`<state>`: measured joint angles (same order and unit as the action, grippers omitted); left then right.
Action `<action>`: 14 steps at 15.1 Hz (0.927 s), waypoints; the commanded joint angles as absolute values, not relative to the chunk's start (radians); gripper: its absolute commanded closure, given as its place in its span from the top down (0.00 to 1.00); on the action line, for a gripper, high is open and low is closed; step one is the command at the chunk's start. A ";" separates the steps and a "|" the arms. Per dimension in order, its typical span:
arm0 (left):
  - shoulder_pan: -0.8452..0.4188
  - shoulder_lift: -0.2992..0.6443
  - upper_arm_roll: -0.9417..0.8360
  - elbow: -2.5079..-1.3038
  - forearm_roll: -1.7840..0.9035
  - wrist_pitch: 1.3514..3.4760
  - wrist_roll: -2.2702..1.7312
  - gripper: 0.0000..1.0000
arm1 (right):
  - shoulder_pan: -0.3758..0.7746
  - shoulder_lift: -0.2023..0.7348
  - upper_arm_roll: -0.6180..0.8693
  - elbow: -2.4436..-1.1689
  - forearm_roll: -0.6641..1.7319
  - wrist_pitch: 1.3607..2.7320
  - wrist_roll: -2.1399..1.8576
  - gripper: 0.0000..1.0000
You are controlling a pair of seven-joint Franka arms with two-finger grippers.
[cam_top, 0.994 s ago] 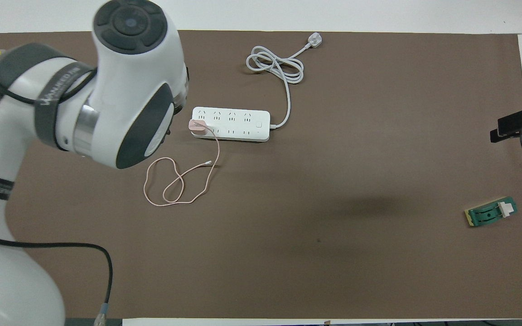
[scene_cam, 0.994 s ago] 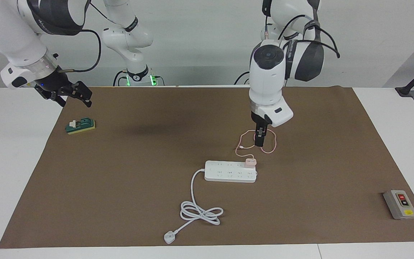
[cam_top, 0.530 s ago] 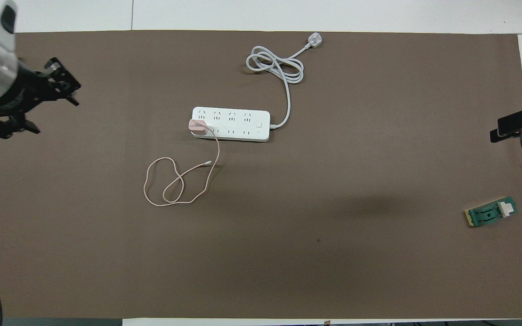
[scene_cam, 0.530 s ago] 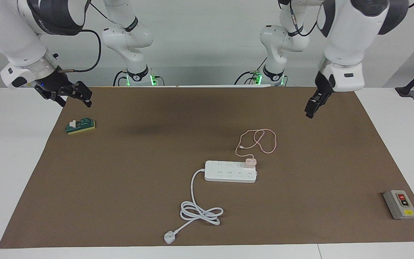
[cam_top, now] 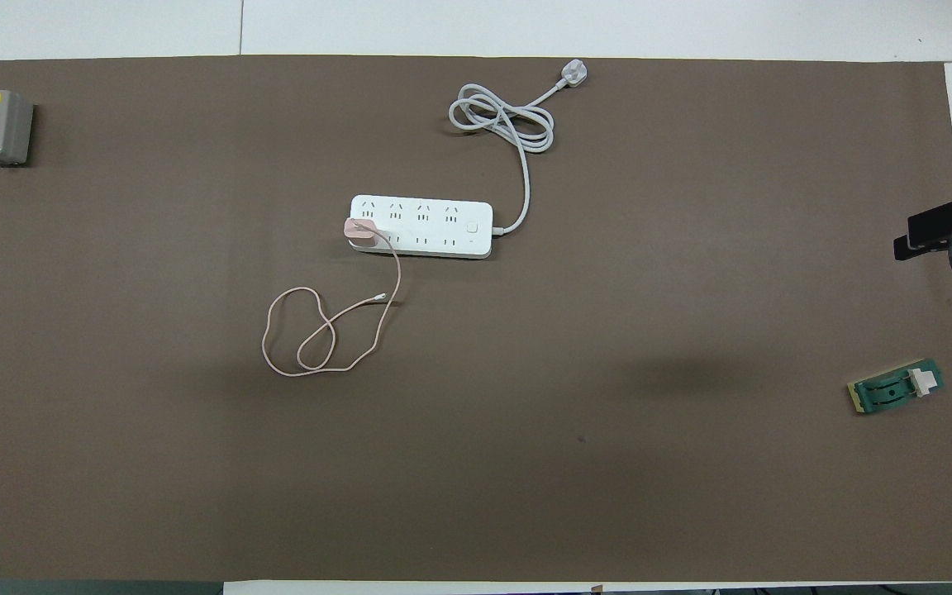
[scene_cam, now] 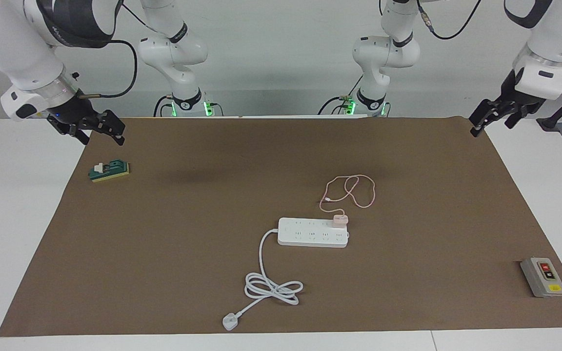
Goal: Plug charger into power strip
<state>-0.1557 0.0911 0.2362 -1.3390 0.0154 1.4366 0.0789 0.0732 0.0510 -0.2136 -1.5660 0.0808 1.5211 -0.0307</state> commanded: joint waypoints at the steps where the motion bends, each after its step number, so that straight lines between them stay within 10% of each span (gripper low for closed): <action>1: -0.140 0.018 0.233 -1.423 0.005 1.428 0.103 1.00 | 0.063 0.046 -0.207 -1.562 0.063 1.502 -0.044 1.00; 14: 0.033 -0.100 0.058 -1.632 0.017 1.557 -0.001 1.00 | 0.063 0.046 -0.207 -1.562 0.063 1.502 -0.044 1.00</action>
<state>-0.0598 -0.1179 0.1945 -1.6135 0.0144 1.5354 0.0632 0.0732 0.0510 -0.2136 -1.5660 0.0808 1.5211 -0.0307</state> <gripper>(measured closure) 0.000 0.000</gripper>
